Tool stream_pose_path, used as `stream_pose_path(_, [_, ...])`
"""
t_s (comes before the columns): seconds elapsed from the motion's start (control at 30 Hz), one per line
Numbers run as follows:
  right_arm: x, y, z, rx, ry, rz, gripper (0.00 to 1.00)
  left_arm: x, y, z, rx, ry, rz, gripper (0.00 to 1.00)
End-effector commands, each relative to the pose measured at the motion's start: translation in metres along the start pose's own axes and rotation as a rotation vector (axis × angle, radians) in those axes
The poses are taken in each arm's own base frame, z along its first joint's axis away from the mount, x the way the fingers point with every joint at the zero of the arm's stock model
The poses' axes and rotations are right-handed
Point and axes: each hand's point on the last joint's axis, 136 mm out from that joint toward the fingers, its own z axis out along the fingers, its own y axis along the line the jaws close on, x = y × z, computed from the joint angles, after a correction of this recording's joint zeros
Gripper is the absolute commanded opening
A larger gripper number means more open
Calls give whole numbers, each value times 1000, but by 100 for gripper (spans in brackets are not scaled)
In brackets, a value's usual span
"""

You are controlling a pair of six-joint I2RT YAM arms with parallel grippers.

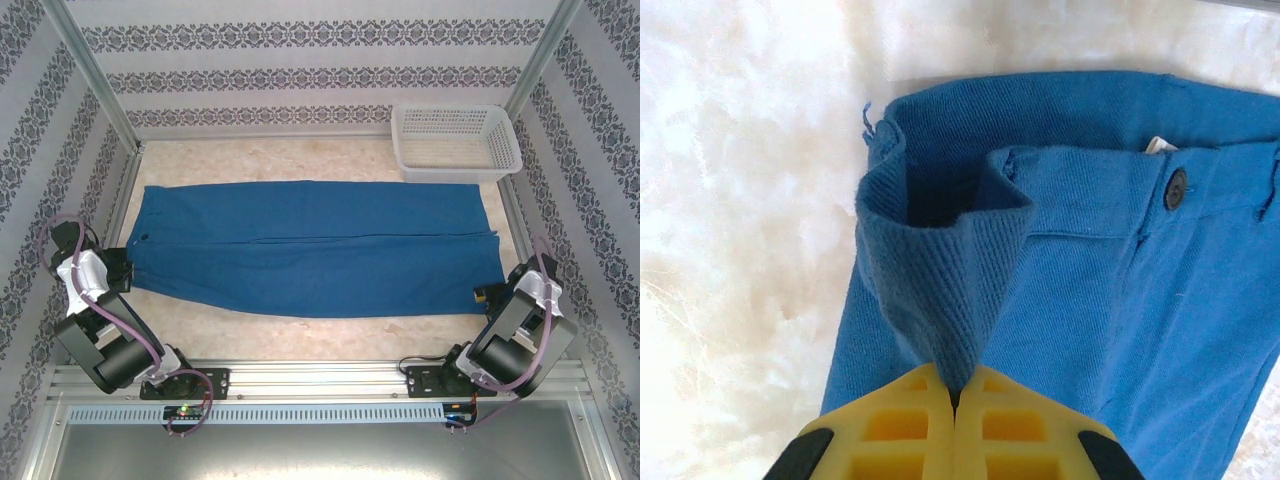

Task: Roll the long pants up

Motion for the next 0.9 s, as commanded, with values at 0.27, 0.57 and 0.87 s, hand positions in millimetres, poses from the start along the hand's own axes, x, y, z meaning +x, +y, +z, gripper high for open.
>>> stream_pose_path(0.27, [-50, 52, 7, -152, -129, -139, 76, 0, -5, -11, 25, -34, -15, 1])
stream_pose_path(0.57, [-63, 76, 10, -164, -149, -194, 60, -2, -2, -12, 25, -56, -22, 2])
stream_pose_path(0.87, [-70, 84, 6, -124, -197, -261, 52, -3, -1, -13, 23, -66, -29, 3])
